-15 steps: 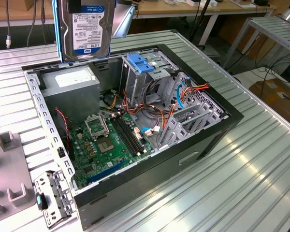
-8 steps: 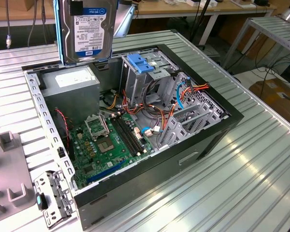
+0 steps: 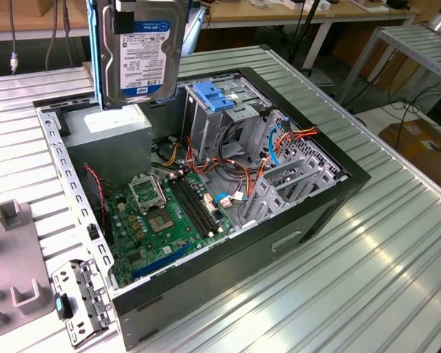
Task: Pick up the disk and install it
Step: 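Insert the disk into the insertion slot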
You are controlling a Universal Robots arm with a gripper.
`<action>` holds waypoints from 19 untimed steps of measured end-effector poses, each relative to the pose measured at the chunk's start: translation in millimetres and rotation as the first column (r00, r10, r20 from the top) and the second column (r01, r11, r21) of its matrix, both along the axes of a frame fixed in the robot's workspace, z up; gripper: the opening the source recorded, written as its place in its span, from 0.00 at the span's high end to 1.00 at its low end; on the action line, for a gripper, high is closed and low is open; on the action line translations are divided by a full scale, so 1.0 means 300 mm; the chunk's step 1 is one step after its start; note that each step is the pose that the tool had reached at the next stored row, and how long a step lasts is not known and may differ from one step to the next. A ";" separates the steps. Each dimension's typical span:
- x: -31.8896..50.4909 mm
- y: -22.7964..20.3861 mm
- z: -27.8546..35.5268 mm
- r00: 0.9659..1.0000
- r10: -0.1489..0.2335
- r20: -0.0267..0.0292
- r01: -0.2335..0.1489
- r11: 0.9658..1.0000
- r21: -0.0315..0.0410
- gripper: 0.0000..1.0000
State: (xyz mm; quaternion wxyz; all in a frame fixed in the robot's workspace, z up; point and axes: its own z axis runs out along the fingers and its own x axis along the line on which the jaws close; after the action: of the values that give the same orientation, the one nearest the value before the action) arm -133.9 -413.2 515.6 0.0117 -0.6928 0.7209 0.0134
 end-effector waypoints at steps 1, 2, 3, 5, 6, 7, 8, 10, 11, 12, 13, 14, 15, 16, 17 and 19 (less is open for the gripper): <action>0.000 -0.007 0.000 1.000 0.000 0.000 0.000 1.000 0.000 0.63; 0.000 -0.012 0.000 1.000 0.000 0.000 0.000 1.000 0.000 0.63; 0.000 -0.024 0.000 1.000 0.000 0.000 0.000 1.000 0.000 0.63; 0.000 -0.044 0.000 1.000 0.000 0.000 0.000 1.000 0.000 0.63; 0.000 -0.054 -0.001 1.000 0.000 0.000 0.000 1.000 0.000 0.63; 0.000 -0.061 -0.001 1.000 0.000 0.000 0.000 1.000 0.000 0.63; 0.000 -0.067 -0.001 1.000 0.000 0.000 0.000 1.000 0.000 0.63; 0.000 -0.084 -0.001 1.000 0.000 0.000 0.000 1.000 0.000 0.63; 0.000 -0.090 -0.001 1.000 0.000 0.000 0.000 1.000 0.000 0.63; 0.000 -0.095 -0.001 1.000 0.000 0.000 0.000 1.000 0.000 0.63; 0.000 -0.103 -0.001 1.000 0.000 0.000 0.000 1.000 0.000 0.63; 0.000 -0.108 -0.001 1.000 0.000 0.000 0.000 1.000 0.000 0.63; 0.000 -0.113 -0.001 1.000 0.000 0.000 0.000 1.000 0.000 0.63; 0.001 -0.122 -0.002 1.000 0.000 0.000 0.000 1.000 0.000 0.63; 0.002 -0.132 -0.001 1.000 0.000 0.000 0.000 1.000 0.000 0.63; 0.002 -0.147 -0.002 1.000 0.000 0.000 0.000 1.000 0.000 0.63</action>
State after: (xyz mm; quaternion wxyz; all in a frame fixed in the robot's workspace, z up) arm -133.2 -457.2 515.1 0.0118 -0.6928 0.7209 0.0134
